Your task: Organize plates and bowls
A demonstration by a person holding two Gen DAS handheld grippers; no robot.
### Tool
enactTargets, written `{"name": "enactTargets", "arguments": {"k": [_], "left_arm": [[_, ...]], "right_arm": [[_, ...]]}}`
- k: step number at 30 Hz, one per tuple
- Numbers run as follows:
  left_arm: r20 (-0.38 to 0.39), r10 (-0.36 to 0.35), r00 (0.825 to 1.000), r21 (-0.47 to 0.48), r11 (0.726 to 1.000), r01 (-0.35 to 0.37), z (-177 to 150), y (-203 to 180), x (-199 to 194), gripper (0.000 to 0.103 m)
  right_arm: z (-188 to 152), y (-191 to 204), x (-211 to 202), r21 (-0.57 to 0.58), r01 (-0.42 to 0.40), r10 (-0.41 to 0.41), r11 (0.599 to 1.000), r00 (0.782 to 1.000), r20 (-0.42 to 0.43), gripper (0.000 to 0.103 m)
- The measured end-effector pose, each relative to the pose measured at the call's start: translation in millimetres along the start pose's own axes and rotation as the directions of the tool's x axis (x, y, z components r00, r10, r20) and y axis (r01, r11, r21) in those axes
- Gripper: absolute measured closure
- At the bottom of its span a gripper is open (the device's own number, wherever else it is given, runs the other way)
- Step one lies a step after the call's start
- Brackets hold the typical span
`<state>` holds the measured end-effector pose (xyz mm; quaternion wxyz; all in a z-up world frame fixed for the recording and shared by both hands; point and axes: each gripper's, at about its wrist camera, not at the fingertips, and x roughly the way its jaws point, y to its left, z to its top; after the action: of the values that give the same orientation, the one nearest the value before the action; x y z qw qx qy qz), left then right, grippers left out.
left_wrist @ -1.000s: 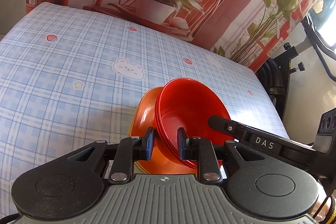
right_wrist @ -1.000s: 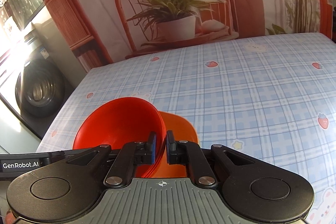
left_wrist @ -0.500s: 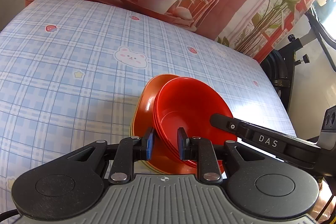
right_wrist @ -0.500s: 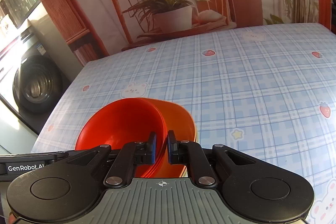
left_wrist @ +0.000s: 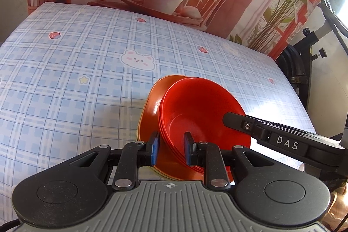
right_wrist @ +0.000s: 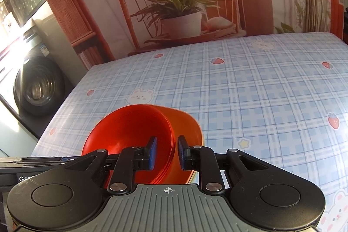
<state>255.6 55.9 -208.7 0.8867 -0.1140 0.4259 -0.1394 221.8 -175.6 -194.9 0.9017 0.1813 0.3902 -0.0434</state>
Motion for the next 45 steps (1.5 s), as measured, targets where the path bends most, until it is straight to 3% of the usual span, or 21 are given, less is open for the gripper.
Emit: {"name": "enactTargets", "arguments": {"k": [6,10,17,23,27,29,31,34,39,45], "left_arm": [[0.017,0.014,1.000,0.023,1.000,-0.015,1.2,-4.2,-7.8,0.077],[0.033,0.027,0.999,0.033,0.999,-0.028,0.2,-6.9,-14.7,0.069],[0.083,0.060,0.995,0.078,0.995,-0.067,-3.7,-18.1,-34.8,0.068],[0.142,0.103,0.985,0.087,0.990,-0.116,-8.9,-24.6,-57.9,0.060],[0.177,0.122,0.977,0.085,0.987,-0.139,-10.2,-28.9,-74.7,0.053],[0.205,0.131,0.970,0.084,0.985,-0.151,-9.7,-32.5,-84.9,0.051],[0.235,0.142,0.962,0.089,0.982,-0.167,-10.9,-36.0,-95.2,0.046],[0.276,0.159,0.948,0.101,0.976,-0.193,-13.0,-42.9,-111.0,0.037],[0.345,0.178,0.922,0.098,0.970,-0.224,-13.1,-49.6,-139.4,0.031],[0.438,0.177,0.881,0.112,0.962,-0.249,-15.1,-66.1,-184.2,0.021]], "right_arm": [[2.8,-0.8,-10.0,0.003,0.007,-0.007,1.000,1.000,0.028,0.079],[2.6,-1.5,-20.0,-0.005,0.025,-0.025,1.000,0.998,0.056,0.074],[2.2,1.3,-35.6,-0.018,0.064,-0.062,0.998,0.994,0.085,0.067],[1.3,7.6,-53.8,-0.039,0.078,-0.073,0.996,0.990,0.124,0.059],[0.7,13.7,-67.8,-0.054,0.074,-0.065,0.996,0.987,0.147,0.042],[0.6,20.1,-76.7,-0.078,0.090,-0.077,0.993,0.984,0.162,0.039],[0.6,23.9,-84.1,-0.085,0.096,-0.080,0.992,0.981,0.175,0.023],[3.3,28.6,-99.6,-0.089,0.088,-0.070,0.992,0.980,0.188,0.009],[6.9,38.5,-131.6,-0.116,0.102,-0.073,0.988,0.970,0.231,0.000],[8.2,46.4,-179.4,-0.105,0.142,-0.101,0.984,0.942,0.319,0.000]]}}
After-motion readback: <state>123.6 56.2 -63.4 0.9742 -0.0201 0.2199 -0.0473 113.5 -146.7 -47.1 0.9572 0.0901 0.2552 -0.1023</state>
